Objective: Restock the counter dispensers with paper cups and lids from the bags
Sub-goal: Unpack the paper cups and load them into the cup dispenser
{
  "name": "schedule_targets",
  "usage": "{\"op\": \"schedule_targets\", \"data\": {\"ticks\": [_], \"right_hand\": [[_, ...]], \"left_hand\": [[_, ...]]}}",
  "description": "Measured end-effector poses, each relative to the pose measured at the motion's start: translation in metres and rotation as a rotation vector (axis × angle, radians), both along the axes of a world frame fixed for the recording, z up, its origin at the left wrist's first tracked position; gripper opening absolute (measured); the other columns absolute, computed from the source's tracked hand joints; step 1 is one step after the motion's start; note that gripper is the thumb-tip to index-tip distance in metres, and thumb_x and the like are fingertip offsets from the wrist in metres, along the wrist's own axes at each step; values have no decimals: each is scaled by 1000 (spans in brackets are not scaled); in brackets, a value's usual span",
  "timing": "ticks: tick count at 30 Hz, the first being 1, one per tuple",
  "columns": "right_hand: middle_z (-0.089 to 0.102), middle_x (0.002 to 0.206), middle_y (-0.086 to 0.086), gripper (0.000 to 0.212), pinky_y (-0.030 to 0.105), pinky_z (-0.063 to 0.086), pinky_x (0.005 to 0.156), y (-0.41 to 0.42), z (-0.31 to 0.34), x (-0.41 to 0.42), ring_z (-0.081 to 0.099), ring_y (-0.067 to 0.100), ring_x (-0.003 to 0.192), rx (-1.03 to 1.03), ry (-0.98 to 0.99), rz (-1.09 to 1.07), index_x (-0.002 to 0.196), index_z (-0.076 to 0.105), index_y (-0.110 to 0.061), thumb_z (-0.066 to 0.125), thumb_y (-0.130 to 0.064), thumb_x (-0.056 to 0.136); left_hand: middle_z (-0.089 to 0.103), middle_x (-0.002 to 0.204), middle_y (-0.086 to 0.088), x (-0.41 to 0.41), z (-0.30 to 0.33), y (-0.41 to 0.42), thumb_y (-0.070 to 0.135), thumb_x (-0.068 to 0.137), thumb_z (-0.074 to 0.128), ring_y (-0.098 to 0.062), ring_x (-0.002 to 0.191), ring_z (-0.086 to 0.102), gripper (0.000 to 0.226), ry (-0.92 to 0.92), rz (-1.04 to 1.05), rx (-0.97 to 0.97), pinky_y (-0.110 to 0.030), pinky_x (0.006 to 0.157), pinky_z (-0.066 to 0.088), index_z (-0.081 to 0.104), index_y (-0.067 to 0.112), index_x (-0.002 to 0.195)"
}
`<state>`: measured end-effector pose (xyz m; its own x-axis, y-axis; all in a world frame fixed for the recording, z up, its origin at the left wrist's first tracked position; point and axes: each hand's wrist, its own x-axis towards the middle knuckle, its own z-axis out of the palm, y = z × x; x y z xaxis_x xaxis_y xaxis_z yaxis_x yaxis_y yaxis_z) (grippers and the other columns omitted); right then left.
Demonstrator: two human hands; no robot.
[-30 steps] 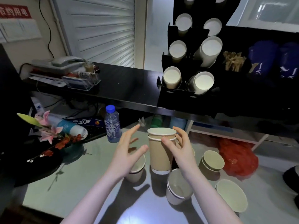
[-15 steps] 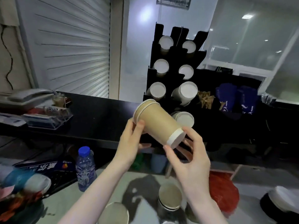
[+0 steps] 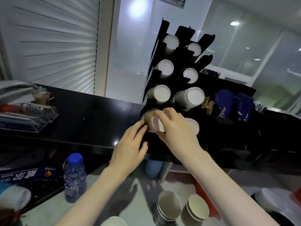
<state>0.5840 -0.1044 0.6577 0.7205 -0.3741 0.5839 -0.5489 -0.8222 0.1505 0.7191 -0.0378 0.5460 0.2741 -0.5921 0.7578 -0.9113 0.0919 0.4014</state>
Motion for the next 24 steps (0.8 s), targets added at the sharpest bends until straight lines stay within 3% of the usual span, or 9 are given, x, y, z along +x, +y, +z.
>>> {"op": "schedule_targets", "data": {"ticks": [5, 8, 11, 13, 15, 18, 20, 24], "right_hand": [[53, 125, 8, 62, 46, 52, 77, -13, -7, 7, 55, 32, 96, 99, -45, 52, 131, 53, -22, 78, -18, 74], [43, 142, 6, 67, 39, 47, 95, -10, -9, -1, 49, 30, 119, 139, -67, 81, 139, 47, -25, 76, -25, 78], [46, 141, 5, 51, 32, 41, 99, 12, -27, -16, 46, 23, 126, 133, -300, 142, 133, 54, -19, 69, -23, 85], [54, 127, 2, 36, 30, 43, 96, 36, -54, -29, 51, 20, 118, 214, -378, 196, 122, 61, -16, 65, -21, 87], [56, 117, -4, 28, 29, 44, 91, 58, -93, -40, 53, 16, 109, 382, -233, 218, 115, 63, -20, 62, -26, 87], [55, 121, -7, 35, 32, 42, 95, 85, -145, -53, 50, 16, 116, 643, 151, 191, 123, 57, -28, 56, -34, 89], [53, 131, -5, 42, 30, 38, 101, 96, -168, -61, 47, 16, 123, 766, 290, 182, 131, 52, -28, 56, -34, 89], [53, 135, -1, 50, 28, 37, 104, 107, -192, -73, 47, 17, 126, 883, 314, 214, 135, 50, -24, 58, -32, 86]], "left_hand": [[44, 147, -6, 2, -3, 0, 11, 81, 70, -18, 128, 44, 51, -64, 25, 25, -30, 91, 51, 58, 2, 129], [36, 153, 0, 1, 0, 9, 17, 84, 68, -16, 132, 41, 56, -33, -13, 53, -29, 92, 48, 52, 10, 137], [38, 148, 9, 0, -18, 36, 29, 83, 68, -12, 132, 43, 65, 187, -81, 123, -28, 103, 42, 43, 24, 144], [51, 129, 11, -6, -48, 65, 45, 76, 67, -8, 120, 50, 59, 364, -82, 242, -31, 103, 42, 53, 30, 131], [54, 118, 13, -15, -86, 98, 65, 65, 62, -5, 113, 51, 57, 444, -59, 446, -28, 101, 39, 59, 38, 115], [47, 124, 17, -38, -131, 141, 74, 51, 64, -6, 121, 42, 74, 477, -42, 701, -18, 100, 30, 52, 47, 119], [43, 127, 22, -54, -141, 158, 65, 49, 73, -3, 121, 40, 84, 552, -47, 722, -19, 100, 32, 42, 50, 126], [35, 130, 29, -68, -137, 173, 56, 46, 81, 6, 118, 43, 100, 553, 1, 712, -22, 101, 39, 37, 44, 135]]}}
